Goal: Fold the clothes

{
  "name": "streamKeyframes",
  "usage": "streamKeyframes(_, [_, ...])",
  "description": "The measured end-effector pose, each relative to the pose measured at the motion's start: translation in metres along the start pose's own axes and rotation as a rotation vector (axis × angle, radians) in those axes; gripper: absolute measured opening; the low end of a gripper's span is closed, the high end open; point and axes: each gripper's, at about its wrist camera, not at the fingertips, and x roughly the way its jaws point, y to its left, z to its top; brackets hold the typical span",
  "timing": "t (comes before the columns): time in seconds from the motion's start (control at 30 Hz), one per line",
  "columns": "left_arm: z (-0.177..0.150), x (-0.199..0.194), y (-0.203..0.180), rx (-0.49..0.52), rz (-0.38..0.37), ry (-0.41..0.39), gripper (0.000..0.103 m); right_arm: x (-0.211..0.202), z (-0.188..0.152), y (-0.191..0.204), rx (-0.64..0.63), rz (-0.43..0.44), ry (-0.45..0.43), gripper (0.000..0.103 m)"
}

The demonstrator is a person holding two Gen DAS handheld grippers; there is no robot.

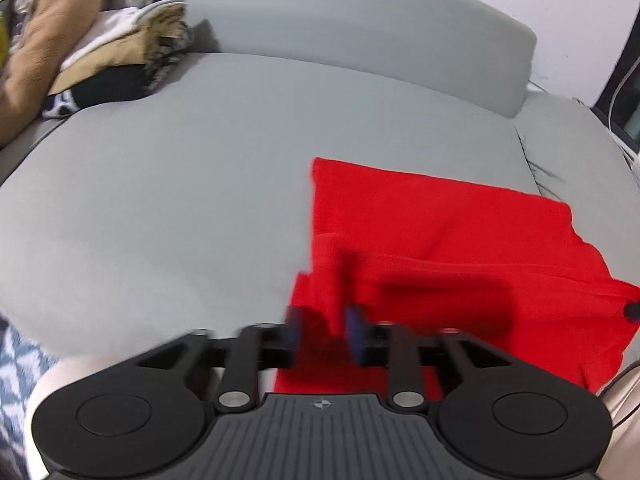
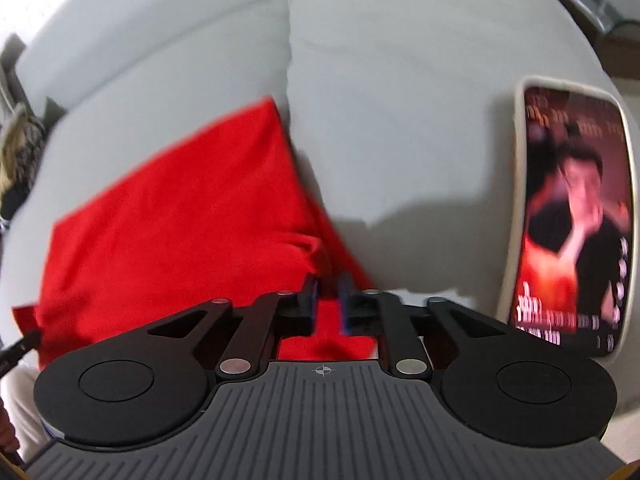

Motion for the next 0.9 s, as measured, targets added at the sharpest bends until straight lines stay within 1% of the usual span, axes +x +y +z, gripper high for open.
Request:
streamKeyframes(0.03, [-0.002, -0.01, 0.002, 0.004, 0.011, -0.008, 0.04, -0.006, -0.003, -0.001, -0.003, -0.006, -0.006, 0.029])
streamKeyframes(0.07, [-0.003, -0.021, 0.004, 0.003, 0.024, -0.016, 0.04, -0.013, -0.002, 0.001, -0.01, 0.004, -0.015, 0.038])
streamKeyframes(0.1, [-0.004, -0.032, 0.006, -0.002, 0.033, -0.028, 0.04, -0.021, 0.0, 0.002, -0.017, 0.015, -0.025, 0.042])
streamKeyframes(0.17, [-0.002, -0.053, 0.011, -0.038, 0.018, -0.078, 0.035, -0.037, 0.003, 0.006, -0.032, 0.037, -0.045, 0.042])
streamKeyframes(0.23, [0.007, -0.067, 0.011, -0.076, -0.027, -0.148, 0.034, -0.052, 0.006, 0.009, -0.047, 0.058, -0.065, 0.042])
streamKeyframes(0.3, [0.019, -0.071, 0.001, -0.086, -0.016, -0.228, 0.031, -0.048, 0.017, 0.018, -0.05, 0.088, -0.047, 0.041])
streamKeyframes(0.33, [0.024, -0.068, -0.006, -0.073, -0.008, -0.241, 0.031, -0.042, 0.022, 0.023, -0.051, 0.087, -0.039, 0.041])
streamKeyframes(0.37, [0.029, -0.065, -0.015, -0.054, -0.008, -0.247, 0.032, -0.037, 0.024, 0.029, -0.049, 0.085, -0.029, 0.041])
streamKeyframes(0.4, [0.031, -0.058, -0.024, -0.013, -0.036, -0.228, 0.035, -0.031, 0.027, 0.036, -0.046, 0.083, -0.019, 0.042])
streamKeyframes(0.43, [0.032, -0.052, -0.034, 0.034, -0.056, -0.207, 0.041, -0.026, 0.029, 0.042, -0.044, 0.081, -0.009, 0.042])
streamKeyframes(0.47, [0.03, -0.045, -0.044, 0.107, -0.045, -0.178, 0.046, -0.022, 0.031, 0.045, -0.043, 0.082, 0.002, 0.042])
streamKeyframes(0.5, [0.027, -0.04, -0.053, 0.177, -0.03, -0.156, 0.047, -0.019, 0.032, 0.048, -0.043, 0.085, 0.014, 0.043])
streamKeyframes(0.53, [0.021, -0.039, -0.058, 0.234, -0.002, -0.16, 0.048, -0.019, 0.032, 0.048, -0.042, 0.1, 0.013, 0.044])
streamKeyframes(0.57, [0.016, -0.037, -0.061, 0.286, 0.02, -0.163, 0.052, -0.019, 0.032, 0.048, -0.041, 0.116, 0.011, 0.046])
streamKeyframes(0.6, [0.012, -0.035, -0.06, 0.319, 0.017, -0.162, 0.062, -0.022, 0.029, 0.046, -0.043, 0.13, 0.009, 0.05])
streamKeyframes(0.63, [0.009, -0.033, -0.059, 0.352, 0.013, -0.162, 0.066, -0.025, 0.025, 0.045, -0.045, 0.145, 0.006, 0.051])
streamKeyframes(0.7, [0.008, -0.026, -0.057, 0.394, 0.004, -0.143, 0.061, -0.03, 0.017, 0.041, -0.049, 0.173, 0.001, 0.052])
streamKeyframes(0.77, [0.009, -0.016, -0.058, 0.428, -0.013, -0.141, 0.056, -0.028, 0.017, 0.039, -0.04, 0.165, 0.01, 0.052])
streamKeyframes(0.8, [0.011, -0.009, -0.06, 0.448, -0.022, -0.14, 0.041, -0.026, 0.017, 0.038, -0.033, 0.159, 0.013, 0.052])
streamKeyframes(0.83, [0.011, -0.002, -0.062, 0.469, -0.03, -0.127, 0.016, -0.024, 0.017, 0.037, -0.025, 0.153, 0.016, 0.052])
streamKeyframes(0.87, [0.011, 0.002, -0.063, 0.486, -0.042, -0.114, 0.004, -0.023, 0.017, 0.037, -0.019, 0.151, 0.021, 0.052])
streamKeyframes(0.9, [0.007, 0.0, -0.059, 0.492, -0.069, -0.107, 0.004, -0.024, 0.017, 0.037, -0.016, 0.152, 0.023, 0.052])
